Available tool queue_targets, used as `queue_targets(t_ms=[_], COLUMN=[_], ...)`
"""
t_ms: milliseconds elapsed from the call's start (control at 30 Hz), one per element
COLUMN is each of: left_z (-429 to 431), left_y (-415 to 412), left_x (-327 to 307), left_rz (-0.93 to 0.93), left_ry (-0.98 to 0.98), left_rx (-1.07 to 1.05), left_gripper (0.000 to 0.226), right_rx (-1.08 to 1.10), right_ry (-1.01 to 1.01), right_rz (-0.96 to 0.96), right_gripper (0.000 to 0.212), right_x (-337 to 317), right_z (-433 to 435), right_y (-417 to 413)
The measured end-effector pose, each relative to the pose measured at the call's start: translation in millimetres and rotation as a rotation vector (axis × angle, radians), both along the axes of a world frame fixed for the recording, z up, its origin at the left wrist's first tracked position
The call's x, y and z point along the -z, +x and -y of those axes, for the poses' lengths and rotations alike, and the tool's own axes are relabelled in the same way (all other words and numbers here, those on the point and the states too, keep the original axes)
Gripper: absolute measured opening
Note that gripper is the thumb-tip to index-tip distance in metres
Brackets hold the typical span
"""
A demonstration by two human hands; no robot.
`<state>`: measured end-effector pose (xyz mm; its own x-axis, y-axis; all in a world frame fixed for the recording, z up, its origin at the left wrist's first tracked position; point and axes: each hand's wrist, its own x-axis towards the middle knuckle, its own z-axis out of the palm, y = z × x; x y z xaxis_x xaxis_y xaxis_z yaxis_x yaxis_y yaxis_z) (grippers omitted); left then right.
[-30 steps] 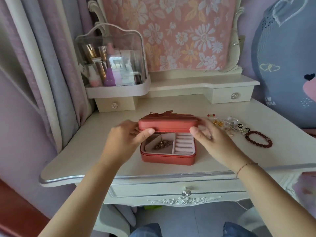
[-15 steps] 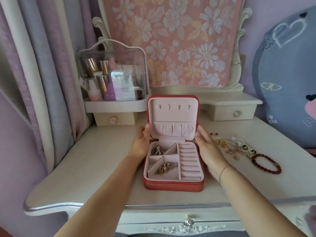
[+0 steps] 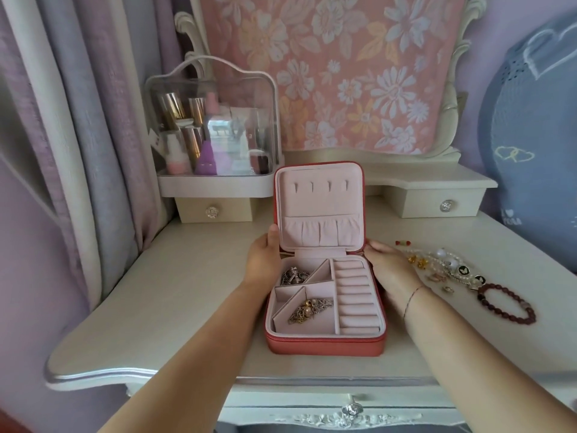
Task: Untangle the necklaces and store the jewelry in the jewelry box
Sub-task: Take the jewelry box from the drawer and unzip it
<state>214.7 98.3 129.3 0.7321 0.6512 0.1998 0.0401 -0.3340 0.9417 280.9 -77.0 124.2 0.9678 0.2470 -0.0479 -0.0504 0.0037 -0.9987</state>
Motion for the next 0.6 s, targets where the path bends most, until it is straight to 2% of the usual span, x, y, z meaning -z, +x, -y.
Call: queue_targets(t_ms=[133, 367, 600], left_z=[-2, 0, 1], left_y=[-1, -3, -1], left_x=[2, 1, 4], left_rz=[0.008, 0.044, 0.088], left_ry=[-0.016, -0.041, -0.066], left_rx=[-0.002, -0.017, -0.014], left_gripper=[0.04, 0.04, 0.042], right_rx=[-0.057, -0.317, -0.42], right_ry=[0.096, 0.367, 0.431], right_rz=[-0.041, -0.196, -0.294], right_gripper=[0.023, 0.03, 0.032], right_x=[1, -9, -13], right_z=[4, 10, 13], right_y=[-4, -12, -5])
